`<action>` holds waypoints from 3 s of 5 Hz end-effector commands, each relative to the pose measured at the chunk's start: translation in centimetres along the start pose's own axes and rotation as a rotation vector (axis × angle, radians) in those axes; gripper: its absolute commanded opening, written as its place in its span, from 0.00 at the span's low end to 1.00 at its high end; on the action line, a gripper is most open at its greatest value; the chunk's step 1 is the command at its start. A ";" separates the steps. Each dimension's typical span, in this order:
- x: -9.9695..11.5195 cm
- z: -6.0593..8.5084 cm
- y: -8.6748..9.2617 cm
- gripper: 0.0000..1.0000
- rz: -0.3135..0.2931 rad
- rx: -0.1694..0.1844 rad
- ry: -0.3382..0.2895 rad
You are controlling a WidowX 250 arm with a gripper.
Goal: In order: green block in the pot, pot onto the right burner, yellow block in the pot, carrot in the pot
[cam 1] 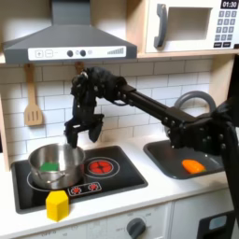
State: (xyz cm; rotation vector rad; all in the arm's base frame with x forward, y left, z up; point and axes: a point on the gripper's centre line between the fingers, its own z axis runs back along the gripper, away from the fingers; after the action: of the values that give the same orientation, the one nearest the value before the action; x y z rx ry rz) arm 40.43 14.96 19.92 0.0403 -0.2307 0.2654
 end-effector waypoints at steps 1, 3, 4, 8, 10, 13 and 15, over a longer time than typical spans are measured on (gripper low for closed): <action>-2.1 -2.1 0.4 1.00 -0.017 0.009 0.065; -2.8 -3.0 -0.2 1.00 -0.038 0.005 0.083; -2.5 -2.9 -0.1 1.00 -0.030 0.008 0.076; -3.6 -2.9 -0.3 0.00 -0.045 -0.005 0.083; -3.8 -1.8 -1.7 0.00 -0.083 -0.038 0.074; -3.9 -1.8 -5.4 0.00 -0.145 -0.075 0.068; -4.5 -1.8 -5.9 0.00 -0.160 -0.084 0.069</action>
State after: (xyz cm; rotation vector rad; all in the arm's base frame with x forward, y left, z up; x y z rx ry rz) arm 38.07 8.49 17.34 -0.0345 -0.1760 0.1031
